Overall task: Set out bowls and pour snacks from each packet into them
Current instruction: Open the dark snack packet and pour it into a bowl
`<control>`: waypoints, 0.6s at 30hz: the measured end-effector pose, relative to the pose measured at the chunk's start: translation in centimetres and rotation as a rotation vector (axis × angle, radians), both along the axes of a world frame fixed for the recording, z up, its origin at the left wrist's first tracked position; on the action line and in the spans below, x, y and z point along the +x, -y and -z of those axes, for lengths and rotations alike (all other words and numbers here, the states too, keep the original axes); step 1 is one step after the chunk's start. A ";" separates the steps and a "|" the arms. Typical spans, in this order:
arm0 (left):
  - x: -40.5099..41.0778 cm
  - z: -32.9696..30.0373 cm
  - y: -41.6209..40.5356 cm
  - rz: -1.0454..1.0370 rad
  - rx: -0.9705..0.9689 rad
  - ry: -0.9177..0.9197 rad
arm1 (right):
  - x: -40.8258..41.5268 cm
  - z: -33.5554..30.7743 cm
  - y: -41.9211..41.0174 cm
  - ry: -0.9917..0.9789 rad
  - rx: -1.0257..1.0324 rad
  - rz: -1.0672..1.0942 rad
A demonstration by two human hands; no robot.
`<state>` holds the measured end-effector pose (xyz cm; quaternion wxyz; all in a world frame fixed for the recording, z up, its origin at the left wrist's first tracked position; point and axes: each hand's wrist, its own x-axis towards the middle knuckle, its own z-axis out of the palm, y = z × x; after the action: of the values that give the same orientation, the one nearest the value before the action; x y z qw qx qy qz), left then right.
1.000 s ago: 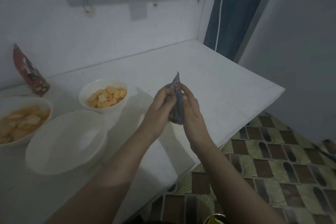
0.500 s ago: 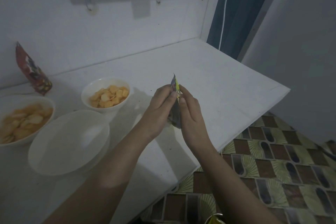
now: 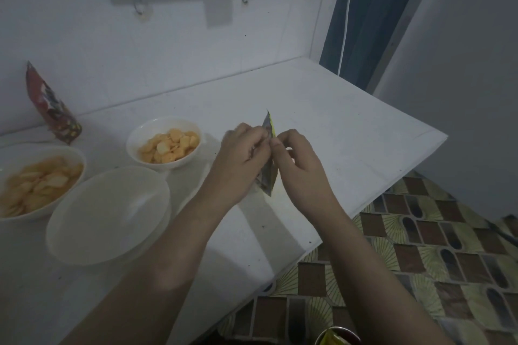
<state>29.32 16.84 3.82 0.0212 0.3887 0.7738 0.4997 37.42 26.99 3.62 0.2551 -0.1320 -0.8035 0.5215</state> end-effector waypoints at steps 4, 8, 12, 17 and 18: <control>0.6 -0.6 0.5 0.063 0.016 0.087 | 0.0 -0.8 -0.2 0.056 0.098 -0.031; 0.8 0.2 0.3 0.038 0.118 0.204 | -0.1 -0.6 0.1 -0.014 0.204 0.045; 1.2 0.7 -0.1 0.018 0.214 0.316 | -0.4 -0.2 0.6 -0.056 0.229 0.110; 1.0 0.8 -0.2 0.002 0.256 0.396 | -0.2 0.0 -0.2 -0.019 0.118 0.013; 0.9 0.9 -0.1 0.005 0.253 0.391 | 0.0 0.1 -0.3 -0.011 0.101 -0.013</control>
<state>30.24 16.96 2.90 0.1229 0.2862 0.6851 0.6585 37.38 27.30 3.54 0.2623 -0.1108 -0.8282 0.4826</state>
